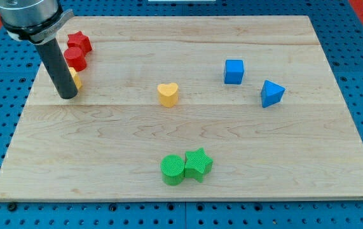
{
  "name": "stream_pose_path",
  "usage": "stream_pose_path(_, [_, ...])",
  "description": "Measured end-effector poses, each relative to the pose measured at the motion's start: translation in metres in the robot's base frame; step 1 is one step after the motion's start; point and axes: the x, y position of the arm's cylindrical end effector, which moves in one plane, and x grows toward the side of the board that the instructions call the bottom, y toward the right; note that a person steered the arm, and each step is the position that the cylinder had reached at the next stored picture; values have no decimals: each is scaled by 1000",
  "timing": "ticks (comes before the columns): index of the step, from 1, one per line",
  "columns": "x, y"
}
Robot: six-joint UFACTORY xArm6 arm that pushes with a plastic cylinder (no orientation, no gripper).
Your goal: Put the yellow heart below the yellow hexagon
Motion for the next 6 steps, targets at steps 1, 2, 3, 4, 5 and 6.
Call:
stream_pose_path(1, [-3,6])
stream_pose_path(2, [3,27])
stream_pose_path(3, [52,102])
stream_pose_path(4, [89,194])
stream_pose_path(5, [77,256])
stream_pose_path(6, [42,250])
